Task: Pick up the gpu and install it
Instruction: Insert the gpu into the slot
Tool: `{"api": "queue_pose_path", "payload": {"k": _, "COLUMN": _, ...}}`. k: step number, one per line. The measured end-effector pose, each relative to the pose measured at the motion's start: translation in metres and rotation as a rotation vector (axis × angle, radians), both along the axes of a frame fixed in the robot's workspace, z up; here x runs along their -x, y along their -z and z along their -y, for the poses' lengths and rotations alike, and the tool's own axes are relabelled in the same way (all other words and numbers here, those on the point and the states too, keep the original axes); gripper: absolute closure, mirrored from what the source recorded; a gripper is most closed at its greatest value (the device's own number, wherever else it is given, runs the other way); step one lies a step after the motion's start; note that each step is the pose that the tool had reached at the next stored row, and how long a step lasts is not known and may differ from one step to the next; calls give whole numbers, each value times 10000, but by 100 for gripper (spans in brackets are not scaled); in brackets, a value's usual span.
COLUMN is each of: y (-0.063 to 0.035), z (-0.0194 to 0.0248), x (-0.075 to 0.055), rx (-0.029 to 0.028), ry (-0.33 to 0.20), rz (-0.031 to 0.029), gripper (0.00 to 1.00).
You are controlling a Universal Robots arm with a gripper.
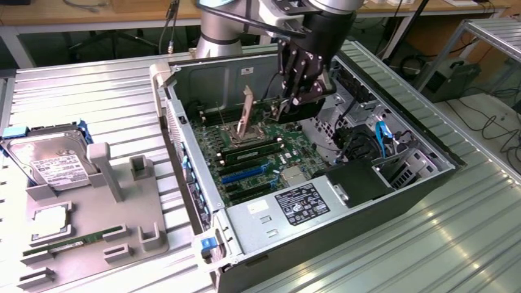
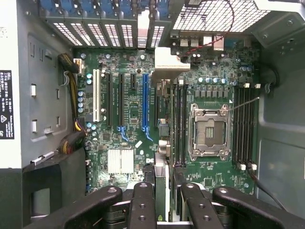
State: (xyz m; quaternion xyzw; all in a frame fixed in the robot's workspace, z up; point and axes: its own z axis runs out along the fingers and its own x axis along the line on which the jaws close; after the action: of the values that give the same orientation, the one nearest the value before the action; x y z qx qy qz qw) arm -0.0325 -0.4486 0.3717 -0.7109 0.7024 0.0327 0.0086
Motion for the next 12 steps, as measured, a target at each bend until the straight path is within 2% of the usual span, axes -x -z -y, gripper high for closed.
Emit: {"api": "queue_pose_path", "payload": {"k": 12, "y": 23, "z": 31, "x": 1, "rx": 1, "ry": 0, "rz": 0, "gripper": 74}}
